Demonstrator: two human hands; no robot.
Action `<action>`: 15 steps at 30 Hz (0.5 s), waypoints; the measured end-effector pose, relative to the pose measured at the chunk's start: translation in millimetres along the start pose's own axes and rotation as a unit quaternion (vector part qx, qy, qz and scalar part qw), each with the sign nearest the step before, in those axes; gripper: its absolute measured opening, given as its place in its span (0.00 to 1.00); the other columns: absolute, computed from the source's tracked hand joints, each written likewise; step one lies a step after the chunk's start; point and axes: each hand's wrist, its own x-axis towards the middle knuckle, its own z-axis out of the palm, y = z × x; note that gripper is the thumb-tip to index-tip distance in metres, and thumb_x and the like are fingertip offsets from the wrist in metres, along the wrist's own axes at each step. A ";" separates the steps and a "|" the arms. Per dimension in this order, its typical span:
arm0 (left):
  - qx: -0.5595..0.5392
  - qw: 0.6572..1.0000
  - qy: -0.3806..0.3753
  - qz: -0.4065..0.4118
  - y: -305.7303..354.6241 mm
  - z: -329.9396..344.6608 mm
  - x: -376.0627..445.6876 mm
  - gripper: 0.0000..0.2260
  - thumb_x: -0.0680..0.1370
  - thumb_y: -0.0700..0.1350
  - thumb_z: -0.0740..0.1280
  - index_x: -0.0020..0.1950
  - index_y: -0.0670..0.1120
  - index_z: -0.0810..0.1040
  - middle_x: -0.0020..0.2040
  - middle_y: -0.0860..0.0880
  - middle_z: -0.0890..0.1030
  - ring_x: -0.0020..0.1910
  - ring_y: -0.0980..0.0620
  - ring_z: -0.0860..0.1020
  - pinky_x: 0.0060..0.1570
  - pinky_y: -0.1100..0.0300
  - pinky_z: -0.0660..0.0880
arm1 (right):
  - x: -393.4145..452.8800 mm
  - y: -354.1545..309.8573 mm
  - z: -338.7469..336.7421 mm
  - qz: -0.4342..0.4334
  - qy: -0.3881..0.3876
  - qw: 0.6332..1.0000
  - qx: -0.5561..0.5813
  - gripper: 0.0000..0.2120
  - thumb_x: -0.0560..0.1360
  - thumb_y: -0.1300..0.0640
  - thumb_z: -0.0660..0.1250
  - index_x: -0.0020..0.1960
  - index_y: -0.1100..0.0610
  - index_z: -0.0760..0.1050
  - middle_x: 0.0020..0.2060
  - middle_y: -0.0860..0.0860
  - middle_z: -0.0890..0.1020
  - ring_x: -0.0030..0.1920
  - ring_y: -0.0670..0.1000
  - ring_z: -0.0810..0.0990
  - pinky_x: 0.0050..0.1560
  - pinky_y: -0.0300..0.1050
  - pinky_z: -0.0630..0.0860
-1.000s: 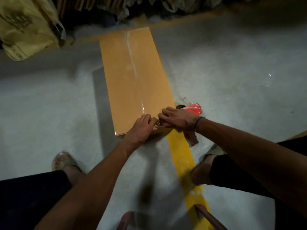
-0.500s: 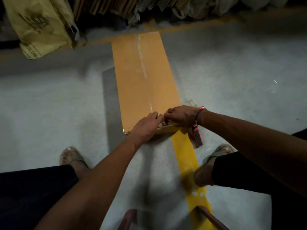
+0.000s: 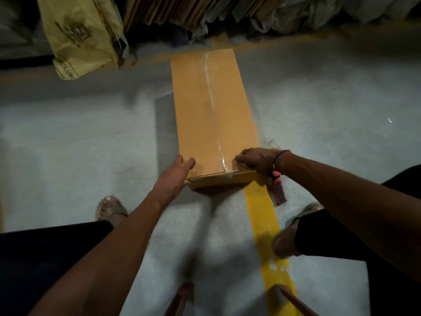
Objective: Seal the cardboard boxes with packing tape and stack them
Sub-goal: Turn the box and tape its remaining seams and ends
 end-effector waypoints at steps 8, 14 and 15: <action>-0.078 0.995 0.034 -0.050 4.3 8.3 -4.3 0.26 0.73 0.33 0.74 0.61 0.53 0.66 0.56 0.48 0.67 0.45 0.45 0.77 0.45 0.50 0.78 | 3.3 0.3 -0.1 0.040 -0.003 0.999 0.032 0.20 0.67 0.74 0.67 0.45 0.51 0.68 0.45 0.51 0.75 0.43 0.50 0.72 0.35 0.38 0.62; -0.074 0.996 -0.003 -0.050 -12.3 14.0 -11.9 0.31 0.70 0.24 0.64 0.60 0.57 0.65 0.54 0.50 0.66 0.42 0.49 0.77 0.42 0.46 0.81 | -9.8 0.4 -8.6 -0.009 -0.048 0.999 0.002 0.28 0.66 0.71 0.75 0.58 0.51 0.68 0.57 0.53 0.71 0.53 0.55 0.74 0.51 0.52 0.76; -0.056 0.998 -0.003 -0.043 -13.9 14.1 -10.6 0.31 0.71 0.24 0.64 0.60 0.57 0.65 0.54 0.50 0.67 0.42 0.48 0.77 0.43 0.46 0.81 | -12.7 -1.1 -9.7 -0.026 -0.042 0.999 -0.017 0.25 0.69 0.70 0.73 0.61 0.56 0.69 0.58 0.55 0.71 0.54 0.57 0.74 0.52 0.52 0.75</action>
